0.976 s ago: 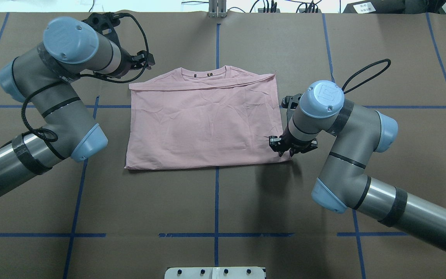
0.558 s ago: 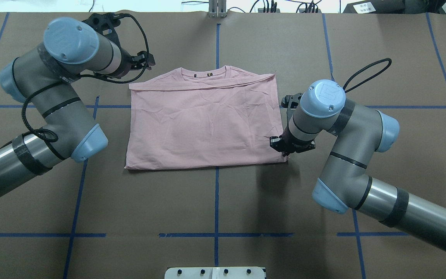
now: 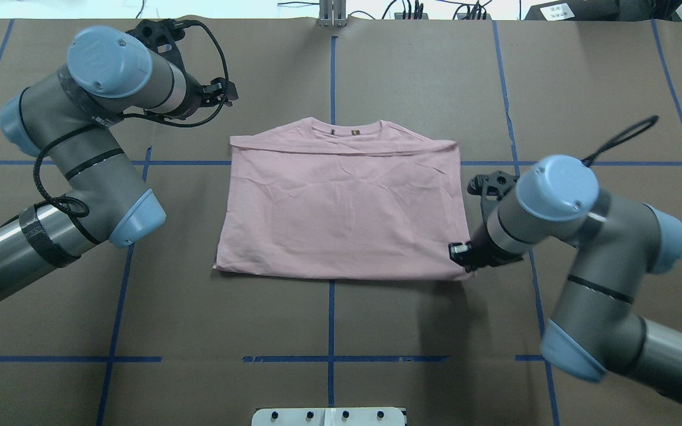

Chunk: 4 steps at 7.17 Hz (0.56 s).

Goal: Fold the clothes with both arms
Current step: 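Drag and rotate the folded shirt with the right gripper while the left arm lowers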

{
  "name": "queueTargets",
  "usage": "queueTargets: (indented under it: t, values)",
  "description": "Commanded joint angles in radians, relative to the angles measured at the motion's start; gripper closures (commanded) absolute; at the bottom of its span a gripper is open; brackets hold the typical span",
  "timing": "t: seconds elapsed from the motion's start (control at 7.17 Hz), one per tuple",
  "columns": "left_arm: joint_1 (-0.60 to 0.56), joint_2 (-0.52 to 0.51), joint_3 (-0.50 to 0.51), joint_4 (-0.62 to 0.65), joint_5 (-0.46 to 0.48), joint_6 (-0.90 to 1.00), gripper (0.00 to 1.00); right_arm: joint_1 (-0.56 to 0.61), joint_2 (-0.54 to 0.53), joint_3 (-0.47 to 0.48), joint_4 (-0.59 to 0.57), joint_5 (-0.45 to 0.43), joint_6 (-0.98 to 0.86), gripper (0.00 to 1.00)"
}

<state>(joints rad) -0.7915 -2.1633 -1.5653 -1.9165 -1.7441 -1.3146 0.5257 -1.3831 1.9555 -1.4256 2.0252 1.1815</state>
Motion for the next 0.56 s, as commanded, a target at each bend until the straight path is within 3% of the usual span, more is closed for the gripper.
queueTargets:
  t: [0.0,0.28,0.42]
  values:
    - [0.002,0.000,-0.010,0.002,0.000,-0.001,0.00,-0.157,-0.222,0.196,-0.003,0.013,0.027,1.00]
    - [0.018,0.002,-0.035,0.004,0.000,-0.009,0.00,-0.351,-0.261,0.224,0.001,0.017,0.120,1.00]
    - [0.024,0.002,-0.050,0.005,0.000,-0.011,0.00,-0.384,-0.251,0.226,0.004,0.010,0.200,0.01]
